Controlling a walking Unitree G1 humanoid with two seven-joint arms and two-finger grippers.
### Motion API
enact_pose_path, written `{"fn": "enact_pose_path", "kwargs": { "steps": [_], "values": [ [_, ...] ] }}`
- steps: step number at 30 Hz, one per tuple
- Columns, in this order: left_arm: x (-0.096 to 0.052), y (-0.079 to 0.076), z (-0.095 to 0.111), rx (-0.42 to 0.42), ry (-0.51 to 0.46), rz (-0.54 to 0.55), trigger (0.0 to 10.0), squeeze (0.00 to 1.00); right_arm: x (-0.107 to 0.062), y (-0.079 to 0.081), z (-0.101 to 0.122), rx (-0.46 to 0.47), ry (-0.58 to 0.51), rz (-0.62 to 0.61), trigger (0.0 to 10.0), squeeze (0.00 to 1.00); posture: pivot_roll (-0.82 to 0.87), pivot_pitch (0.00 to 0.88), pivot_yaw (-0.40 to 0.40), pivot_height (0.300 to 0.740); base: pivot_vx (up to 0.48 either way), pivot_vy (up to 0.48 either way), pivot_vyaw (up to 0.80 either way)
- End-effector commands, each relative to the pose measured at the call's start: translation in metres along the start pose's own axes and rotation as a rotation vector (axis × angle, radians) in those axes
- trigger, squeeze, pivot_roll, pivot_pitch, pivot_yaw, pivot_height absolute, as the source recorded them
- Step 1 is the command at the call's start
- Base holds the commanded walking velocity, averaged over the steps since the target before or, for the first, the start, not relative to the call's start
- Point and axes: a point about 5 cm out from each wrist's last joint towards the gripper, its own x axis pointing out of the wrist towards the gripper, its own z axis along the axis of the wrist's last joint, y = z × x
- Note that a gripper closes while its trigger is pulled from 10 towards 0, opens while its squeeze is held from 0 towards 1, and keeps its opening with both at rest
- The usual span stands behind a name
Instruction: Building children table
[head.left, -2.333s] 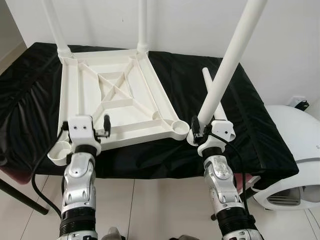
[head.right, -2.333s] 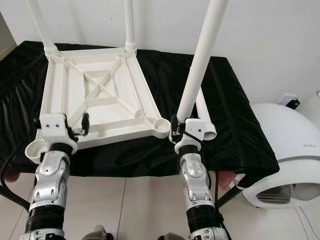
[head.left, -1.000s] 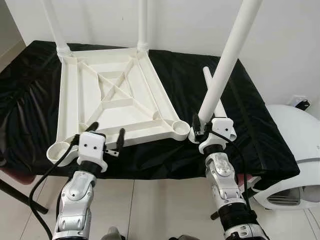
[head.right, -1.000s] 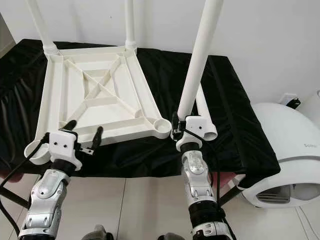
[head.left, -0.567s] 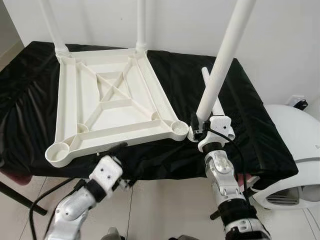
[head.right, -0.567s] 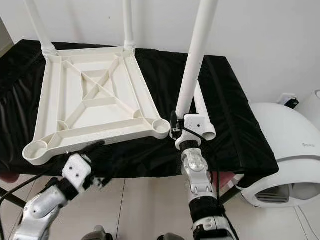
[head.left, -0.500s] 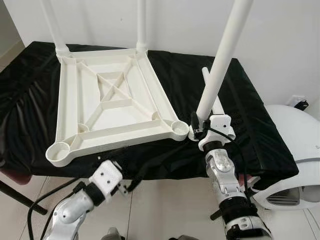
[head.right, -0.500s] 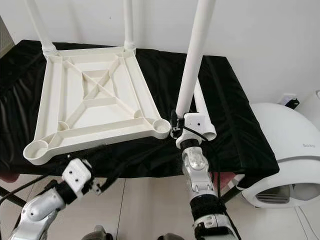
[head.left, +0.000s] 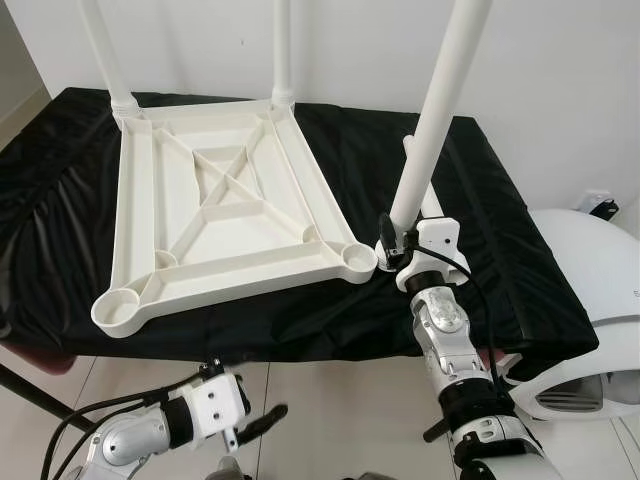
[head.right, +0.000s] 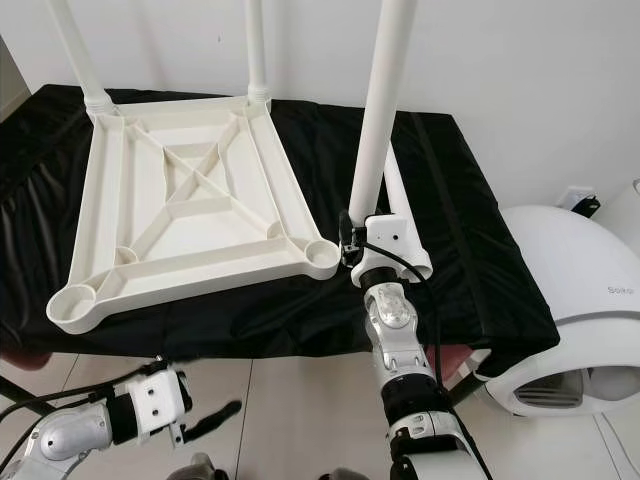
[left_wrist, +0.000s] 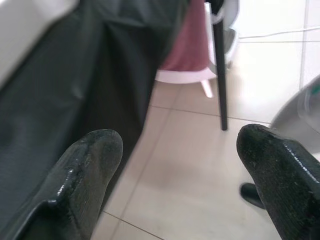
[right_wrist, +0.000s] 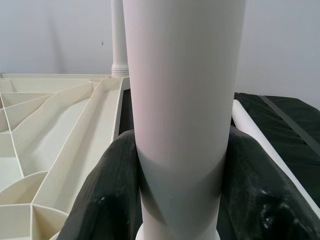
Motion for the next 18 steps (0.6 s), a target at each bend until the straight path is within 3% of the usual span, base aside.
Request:
{"fn": "enact_pose_path", "kwargs": {
  "steps": [1,11,13,15,16,18],
  "values": [
    [0.001,-0.004,-0.002,0.019,0.009,-0.042,10.0,0.0,0.003,-0.002,0.003,-0.007,-0.023,-0.006,10.0,0.0,0.08,0.0,-0.012,0.74,0.0,0.0,0.0],
    [0.003,-0.02,-0.025,0.077,0.091,-0.192,10.0,0.0,0.004,-0.006,0.004,-0.012,-0.033,-0.024,10.0,0.0,0.06,0.0,-0.004,0.74,0.0,0.0,0.0],
    [0.005,-0.021,-0.033,0.051,0.125,-0.191,10.0,0.0,0.004,-0.006,0.004,-0.011,-0.033,-0.026,10.0,0.0,0.06,0.0,0.002,0.74,0.0,0.0,0.0],
    [0.011,-0.023,-0.056,-0.038,0.233,-0.148,10.0,0.0,0.004,-0.005,0.004,-0.008,-0.036,-0.03,10.0,0.0,0.06,0.0,0.008,0.74,0.0,0.0,0.0],
    [0.011,-0.023,-0.056,-0.038,0.233,-0.148,10.0,0.0,0.004,-0.005,0.004,-0.008,-0.036,-0.03,10.0,0.0,0.06,0.0,0.008,0.74,0.0,0.0,0.0],
    [0.016,-0.028,-0.077,-0.127,0.358,-0.095,10.0,0.0,0.003,-0.004,0.003,-0.004,-0.038,-0.034,10.0,0.0,0.05,0.0,0.011,0.74,0.0,0.0,0.0]
  ]
}}
